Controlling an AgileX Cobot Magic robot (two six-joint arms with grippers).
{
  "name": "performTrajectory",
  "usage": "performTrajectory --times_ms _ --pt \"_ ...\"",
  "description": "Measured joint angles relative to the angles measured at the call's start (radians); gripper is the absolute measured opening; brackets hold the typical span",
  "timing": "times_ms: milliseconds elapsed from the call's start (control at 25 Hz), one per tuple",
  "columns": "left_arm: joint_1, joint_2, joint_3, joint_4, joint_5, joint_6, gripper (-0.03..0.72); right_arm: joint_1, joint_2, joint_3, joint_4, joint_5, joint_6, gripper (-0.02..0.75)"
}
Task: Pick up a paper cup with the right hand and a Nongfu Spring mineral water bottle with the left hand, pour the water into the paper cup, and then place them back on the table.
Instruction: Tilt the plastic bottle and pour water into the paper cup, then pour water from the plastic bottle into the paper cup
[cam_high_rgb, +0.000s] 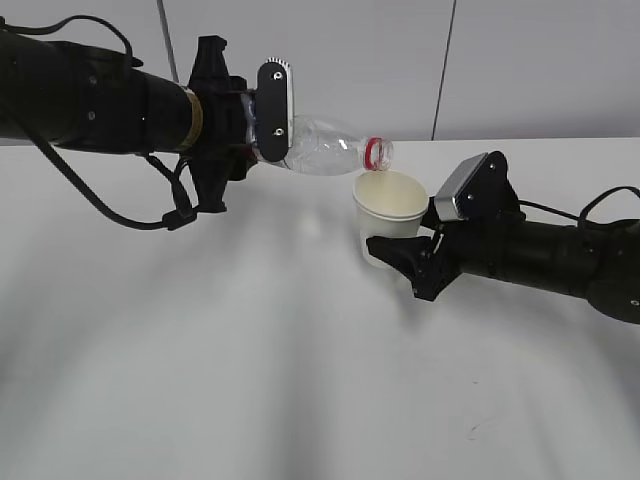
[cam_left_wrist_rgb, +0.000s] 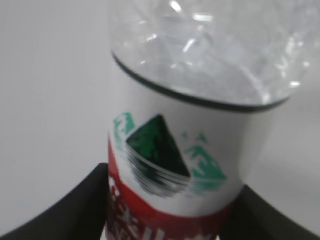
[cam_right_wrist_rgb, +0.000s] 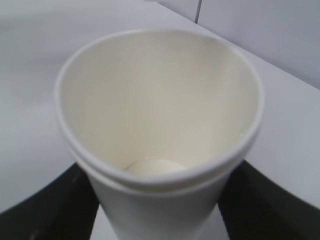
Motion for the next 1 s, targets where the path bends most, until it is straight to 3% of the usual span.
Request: performTrajectory --times_ms 1000 --pt "-0.003 0.000 0.000 0.146 0.043 0.004 0.385 0.000 0.000 0.000 -0.050 0.008 0.020 0.509"
